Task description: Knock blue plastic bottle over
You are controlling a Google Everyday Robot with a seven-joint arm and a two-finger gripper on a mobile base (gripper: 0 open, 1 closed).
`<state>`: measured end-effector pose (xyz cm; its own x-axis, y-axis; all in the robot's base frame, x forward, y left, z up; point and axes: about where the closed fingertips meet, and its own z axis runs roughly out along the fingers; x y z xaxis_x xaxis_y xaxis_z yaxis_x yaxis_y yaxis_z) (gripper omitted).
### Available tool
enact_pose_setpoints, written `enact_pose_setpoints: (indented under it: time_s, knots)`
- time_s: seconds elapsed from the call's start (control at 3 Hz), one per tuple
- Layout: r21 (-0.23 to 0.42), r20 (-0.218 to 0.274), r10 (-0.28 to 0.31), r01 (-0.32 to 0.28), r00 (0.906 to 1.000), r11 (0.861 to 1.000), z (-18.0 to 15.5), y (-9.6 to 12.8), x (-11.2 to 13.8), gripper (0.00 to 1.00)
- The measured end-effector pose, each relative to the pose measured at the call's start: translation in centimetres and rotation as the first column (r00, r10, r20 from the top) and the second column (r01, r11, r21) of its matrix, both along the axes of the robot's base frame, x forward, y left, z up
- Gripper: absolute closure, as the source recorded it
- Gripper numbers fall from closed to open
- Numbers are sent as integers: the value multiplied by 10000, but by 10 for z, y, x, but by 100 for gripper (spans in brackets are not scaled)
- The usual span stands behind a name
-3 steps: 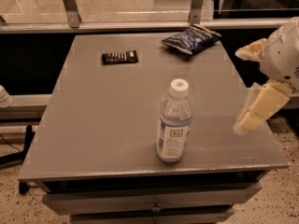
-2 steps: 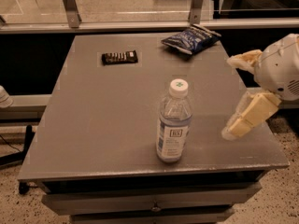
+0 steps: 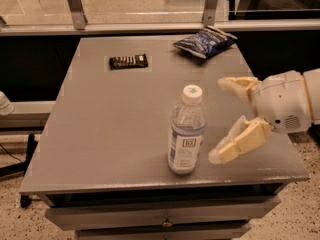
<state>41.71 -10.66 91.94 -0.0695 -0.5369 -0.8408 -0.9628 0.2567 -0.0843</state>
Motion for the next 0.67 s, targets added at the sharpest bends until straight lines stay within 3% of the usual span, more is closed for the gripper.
enact_pose_setpoints:
  time_s: [0.33,0.67]
  knots:
    - [1829,-7,295,-288,9996,9827,6,36,-2,0]
    - [2795,61,520,-517,9986,9588,9,65,-4,17]
